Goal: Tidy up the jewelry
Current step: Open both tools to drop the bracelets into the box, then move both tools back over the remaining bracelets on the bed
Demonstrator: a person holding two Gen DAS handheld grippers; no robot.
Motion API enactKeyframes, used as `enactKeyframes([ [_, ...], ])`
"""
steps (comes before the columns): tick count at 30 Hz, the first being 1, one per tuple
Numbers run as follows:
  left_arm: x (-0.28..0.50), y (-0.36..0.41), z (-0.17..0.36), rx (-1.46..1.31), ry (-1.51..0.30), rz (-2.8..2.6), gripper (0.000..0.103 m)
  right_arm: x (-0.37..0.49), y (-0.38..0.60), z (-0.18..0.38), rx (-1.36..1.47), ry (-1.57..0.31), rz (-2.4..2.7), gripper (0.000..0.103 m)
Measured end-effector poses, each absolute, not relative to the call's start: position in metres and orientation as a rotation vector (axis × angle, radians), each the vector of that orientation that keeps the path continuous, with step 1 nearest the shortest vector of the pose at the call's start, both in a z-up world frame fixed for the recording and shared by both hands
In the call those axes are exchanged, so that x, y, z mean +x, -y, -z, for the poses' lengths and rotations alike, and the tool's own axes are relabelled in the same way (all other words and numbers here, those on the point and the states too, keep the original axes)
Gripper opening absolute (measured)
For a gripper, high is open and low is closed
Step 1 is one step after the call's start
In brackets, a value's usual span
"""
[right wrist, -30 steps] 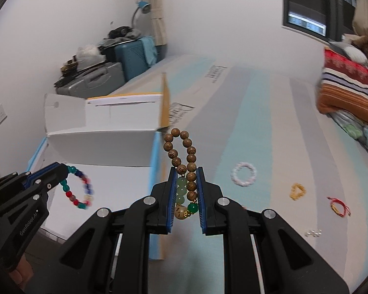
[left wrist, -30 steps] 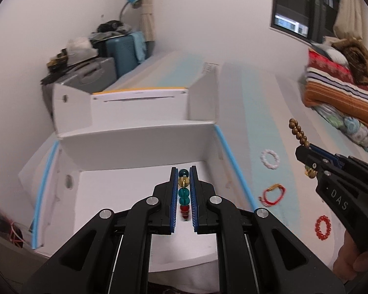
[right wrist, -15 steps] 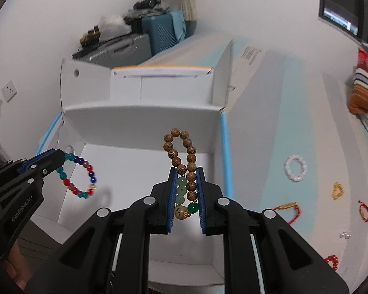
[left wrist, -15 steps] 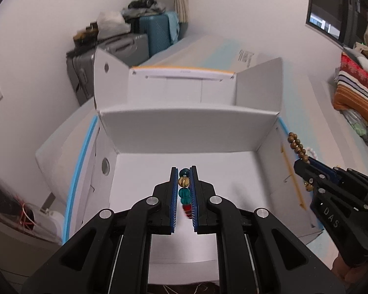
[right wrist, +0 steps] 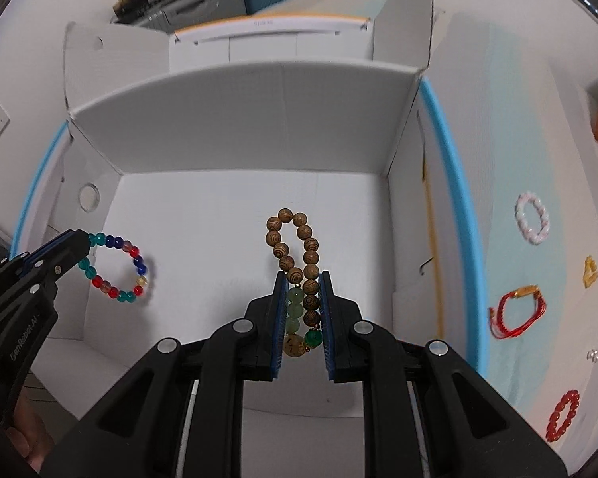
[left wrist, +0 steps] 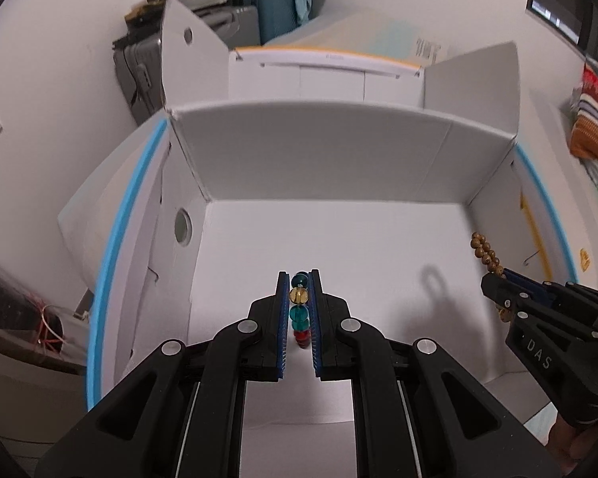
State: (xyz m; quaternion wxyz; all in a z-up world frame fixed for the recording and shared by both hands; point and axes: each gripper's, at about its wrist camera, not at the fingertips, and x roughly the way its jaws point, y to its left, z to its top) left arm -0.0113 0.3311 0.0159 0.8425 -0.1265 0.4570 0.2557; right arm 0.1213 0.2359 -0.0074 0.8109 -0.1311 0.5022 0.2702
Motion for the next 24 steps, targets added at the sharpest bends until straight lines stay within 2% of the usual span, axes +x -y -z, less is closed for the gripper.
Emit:
enactKeyframes([
  [11, -0.013, -0.338, -0.001, -0.270, -1.020, -0.558, 0.011, 0.120, -0.242, 0.015, -0.299, -1.080, -0.560, 0.018],
  [12, -0.012, -0.339, -0.002, -0.269, -1.022, -0.564, 0.015, 0.120, -0.242, 0.014, -0.297, -1.080, -0.560, 0.023],
  [13, -0.013, -0.338, -0.004, -0.270, -1.018, -0.572, 0.027, 0.119, -0.242, 0.013, -0.296, -1.073, -0.559, 0.029],
  [14, -0.015, -0.339, -0.006, -0.272, -1.008, -0.590, 0.034, 0.119, -0.242, 0.011, -0.297, -1.063, -0.556, 0.032],
  [15, -0.017, -0.339, -0.008, -0.268, -0.999, -0.603, 0.043, 0.118, -0.242, 0.010, -0.296, -1.058, -0.554, 0.040],
  [16, -0.019, -0.338, -0.012, -0.259, -0.985, -0.612, 0.045, 0.118, -0.241, 0.008, -0.287, -1.052, -0.554, 0.046],
  [17, -0.020, -0.336, -0.015, -0.253, -0.976, -0.616, 0.046, 0.117, -0.241, 0.006, -0.279, -1.044, -0.558, 0.048],
  [19, -0.024, -0.334, -0.022, -0.248, -0.956, -0.622, 0.063, 0.114, -0.240, 0.000, -0.273, -1.029, -0.571, 0.053],
  [20, -0.026, -0.332, -0.026, -0.240, -0.944, -0.628, 0.066, 0.112, -0.239, -0.003, -0.270, -1.023, -0.579, 0.056],
  [22, -0.032, -0.327, -0.037, -0.221, -0.916, -0.639, 0.075, 0.107, -0.236, -0.013, -0.258, -0.989, -0.585, 0.071],
  [24, -0.037, -0.322, -0.046, -0.217, -0.888, -0.638, 0.082, 0.103, -0.231, -0.024, -0.242, -0.949, -0.587, 0.078],
])
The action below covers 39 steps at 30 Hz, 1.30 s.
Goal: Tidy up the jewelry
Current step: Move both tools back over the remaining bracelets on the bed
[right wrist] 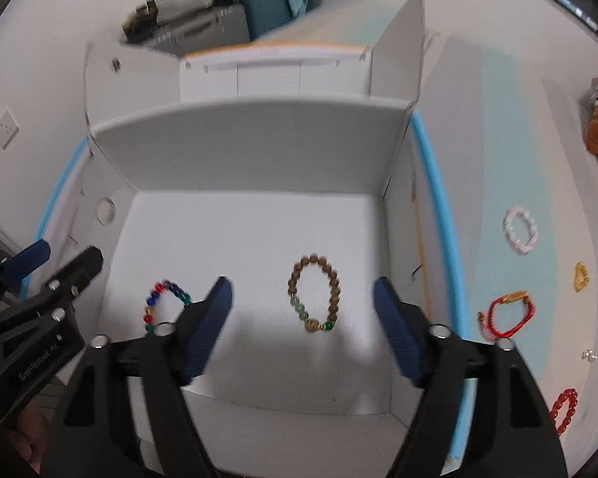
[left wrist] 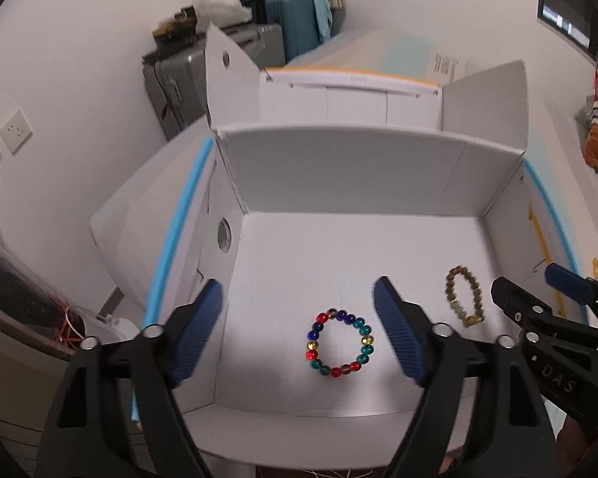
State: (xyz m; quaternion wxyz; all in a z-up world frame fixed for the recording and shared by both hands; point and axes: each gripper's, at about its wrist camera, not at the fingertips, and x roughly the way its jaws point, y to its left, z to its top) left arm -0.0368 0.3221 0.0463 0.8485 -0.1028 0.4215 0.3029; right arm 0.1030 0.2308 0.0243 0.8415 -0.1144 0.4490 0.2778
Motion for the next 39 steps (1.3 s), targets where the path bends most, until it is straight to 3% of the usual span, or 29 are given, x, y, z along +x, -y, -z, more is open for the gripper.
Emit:
enactKeyframes([
  [3, -0.040, -0.313, -0.059, -0.202, -0.857, -0.635, 0.091, 0.099, -0.222, -0.041, -0.223, -0.894, -0.582, 0.086],
  [10, -0.037, -0.287, -0.079, -0.190, -0.802, -0.602, 0.095, 0.097, -0.187, -0.068, -0.174, -0.808, -0.532, 0.095],
  [39, 0.047, -0.136, -0.094, -0.102, -0.770, -0.305, 0.097, 0.123, 0.028, -0.096, -0.066, -0.738, -0.220, 0.095],
])
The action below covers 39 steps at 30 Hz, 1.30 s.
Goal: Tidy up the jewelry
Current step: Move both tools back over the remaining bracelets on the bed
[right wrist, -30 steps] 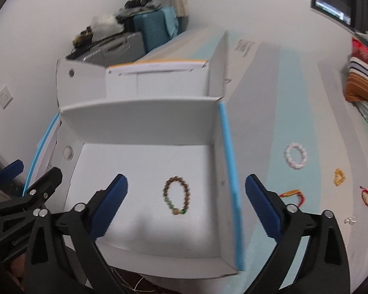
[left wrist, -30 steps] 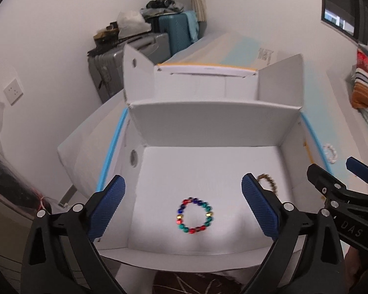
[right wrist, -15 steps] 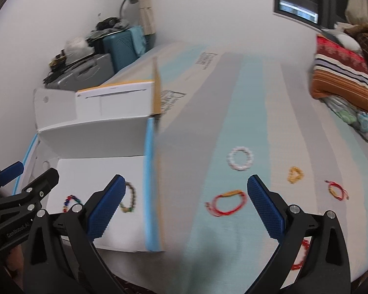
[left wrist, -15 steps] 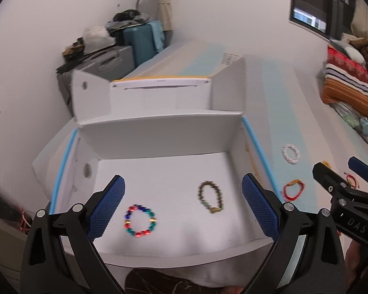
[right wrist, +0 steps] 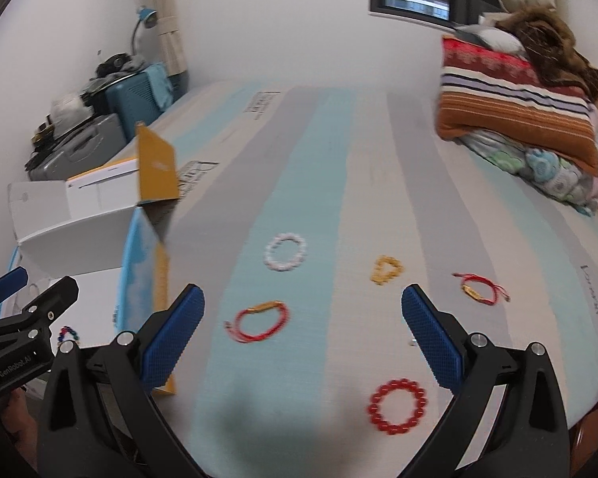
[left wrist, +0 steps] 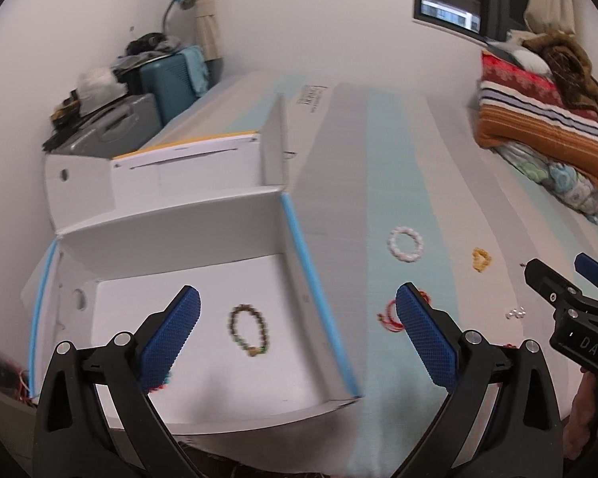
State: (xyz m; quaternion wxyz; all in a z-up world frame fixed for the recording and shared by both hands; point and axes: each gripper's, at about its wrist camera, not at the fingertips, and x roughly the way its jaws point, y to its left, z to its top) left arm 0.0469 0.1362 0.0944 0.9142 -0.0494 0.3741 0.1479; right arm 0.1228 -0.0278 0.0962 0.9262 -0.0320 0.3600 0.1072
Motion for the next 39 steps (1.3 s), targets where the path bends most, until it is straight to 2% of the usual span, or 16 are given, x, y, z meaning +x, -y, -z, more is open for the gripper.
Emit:
enactKeyframes([
  [12, 0.095, -0.079, -0.070, -0.072, -0.814, -0.177, 0.097, 0.148, 0.100, -0.068, -0.029, -0.787, -0.129, 0.095],
  [24, 0.140, -0.037, -0.014, -0.041, -0.858, -0.069, 0.097, 0.177, 0.148, -0.004, -0.027, -0.874, -0.087, 0.095],
  [39, 0.175, -0.041, 0.053, -0.029, -0.928, -0.076, 0.097, 0.206, 0.163, 0.068, -0.016, -0.962, -0.089, 0.095],
])
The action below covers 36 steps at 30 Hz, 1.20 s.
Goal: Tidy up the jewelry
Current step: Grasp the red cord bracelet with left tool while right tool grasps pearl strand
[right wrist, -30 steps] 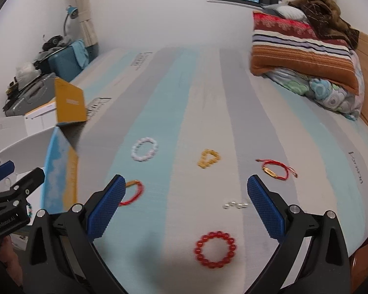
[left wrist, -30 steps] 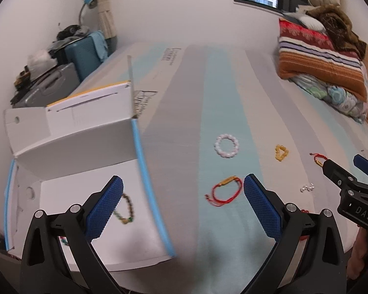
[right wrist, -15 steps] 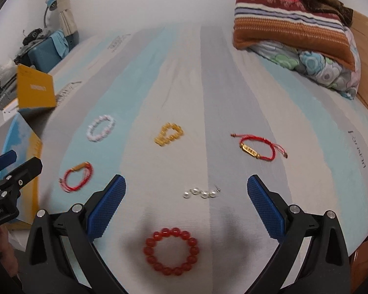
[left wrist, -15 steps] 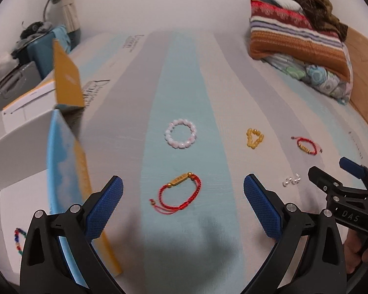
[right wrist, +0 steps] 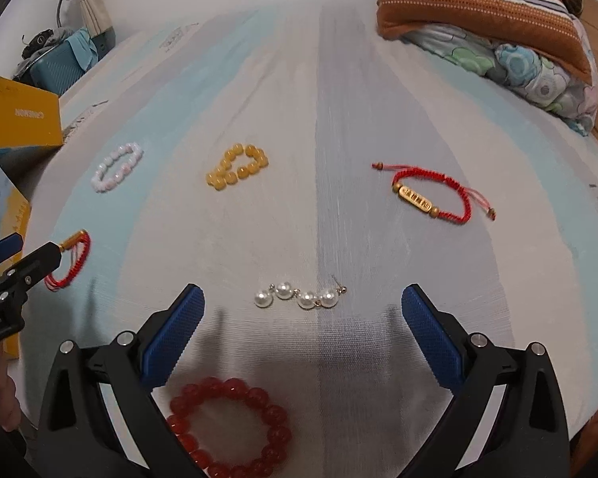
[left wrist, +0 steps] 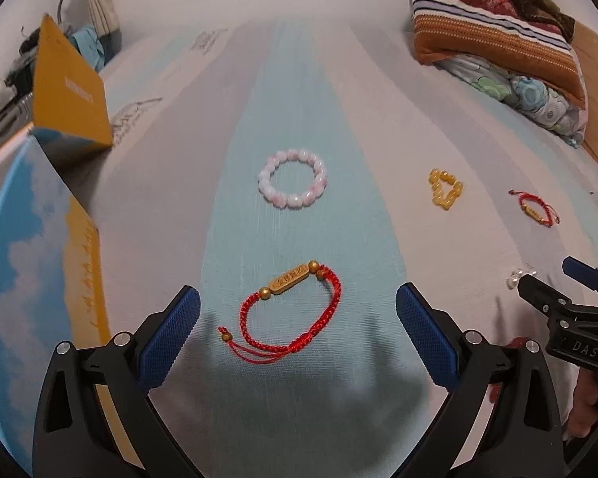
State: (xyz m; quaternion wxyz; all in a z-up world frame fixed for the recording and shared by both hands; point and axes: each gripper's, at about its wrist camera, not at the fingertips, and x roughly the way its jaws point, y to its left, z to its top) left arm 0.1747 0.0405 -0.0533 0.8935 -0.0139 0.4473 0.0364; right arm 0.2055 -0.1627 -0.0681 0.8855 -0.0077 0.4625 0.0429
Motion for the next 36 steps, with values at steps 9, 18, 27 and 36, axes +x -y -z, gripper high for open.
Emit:
enactKeyframes([
  [9, 0.184, -0.050, 0.081, -0.059, -0.965, -0.085, 0.097, 0.210, 0.165, 0.087, -0.016, -0.975, -0.085, 0.093],
  [18, 0.186, -0.049, 0.092, -0.043, -0.970, -0.086, 0.095, 0.212, 0.167, 0.097, -0.013, -0.962, -0.096, 0.081],
  [27, 0.182, -0.050, 0.087, -0.020, -0.975, -0.114, 0.065, 0.212, 0.163, 0.097, -0.041, -0.958, -0.099, 0.059],
  [36, 0.180, -0.049, 0.085, -0.017, -0.996, -0.096, 0.037, 0.209, 0.160, 0.094, -0.059, -0.961, -0.110, 0.041],
])
